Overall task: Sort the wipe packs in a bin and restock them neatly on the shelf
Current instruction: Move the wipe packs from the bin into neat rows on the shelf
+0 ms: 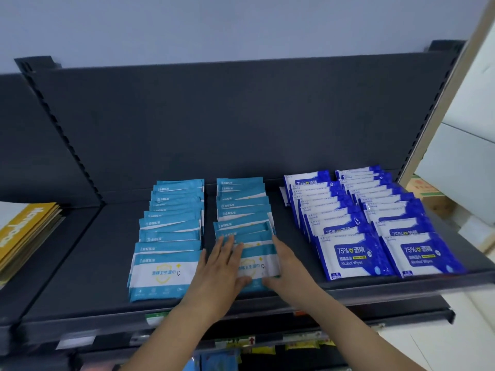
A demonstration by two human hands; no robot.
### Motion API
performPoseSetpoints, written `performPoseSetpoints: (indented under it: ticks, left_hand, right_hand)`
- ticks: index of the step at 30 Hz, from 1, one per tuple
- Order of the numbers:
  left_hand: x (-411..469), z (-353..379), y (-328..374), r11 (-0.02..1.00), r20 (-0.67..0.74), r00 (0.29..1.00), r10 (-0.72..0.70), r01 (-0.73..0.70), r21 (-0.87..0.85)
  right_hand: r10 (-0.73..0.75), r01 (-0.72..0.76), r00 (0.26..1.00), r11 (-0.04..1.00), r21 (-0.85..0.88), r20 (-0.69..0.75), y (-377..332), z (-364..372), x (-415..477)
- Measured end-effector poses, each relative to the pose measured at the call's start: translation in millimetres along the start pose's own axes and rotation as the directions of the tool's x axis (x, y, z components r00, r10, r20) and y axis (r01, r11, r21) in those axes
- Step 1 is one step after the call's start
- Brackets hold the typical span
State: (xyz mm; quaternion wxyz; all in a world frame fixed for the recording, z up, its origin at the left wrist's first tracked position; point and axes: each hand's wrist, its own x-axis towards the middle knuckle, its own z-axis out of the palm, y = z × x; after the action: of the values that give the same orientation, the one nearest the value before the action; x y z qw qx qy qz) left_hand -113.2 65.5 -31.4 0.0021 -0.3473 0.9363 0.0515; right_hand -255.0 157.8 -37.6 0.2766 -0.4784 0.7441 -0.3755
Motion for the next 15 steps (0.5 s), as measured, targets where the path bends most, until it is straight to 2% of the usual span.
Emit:
performPoseSetpoints:
  ticks: [3, 6, 7, 8, 12, 15]
  left_hand:
    - [3, 4, -7, 0.998, -0.03, 0.998, 0.058, -0.058, 0.014]
    - [3, 7, -12, 0.991, -0.024, 0.991, 0.133, -0.133, -0.019]
    - [6, 12, -16, 0.991, -0.066, 0.989, 0.13, -0.132, -0.022]
    - [7, 16, -17, 0.991, -0.049, 0.991, 0.124, -0.126, -0.035]
    - [10, 15, -20, 0.991, -0.089, 0.987, 0.136, -0.137, -0.003]
    - [8, 2, -14, 0.972, -0.085, 0.972, 0.219, -0.225, -0.066]
  right_hand:
    - [0.023, -0.022, 1.0, 0.999, -0.029, 0.008, 0, 2, 0]
    - [0.024, -0.019, 0.999, 0.989, -0.146, 0.035, -4, 5, -1]
    - [0.025, -0.018, 0.999, 0.985, -0.173, 0.039, -5, 6, -1]
    - [0.035, -0.028, 0.999, 0.982, -0.186, 0.034, -7, 6, -1]
    - [0.039, -0.054, 0.997, 0.975, -0.214, -0.073, -17, -2, -5]
    - [0.016, -0.051, 0.99, 0.968, -0.247, -0.141, -19, -14, -14]
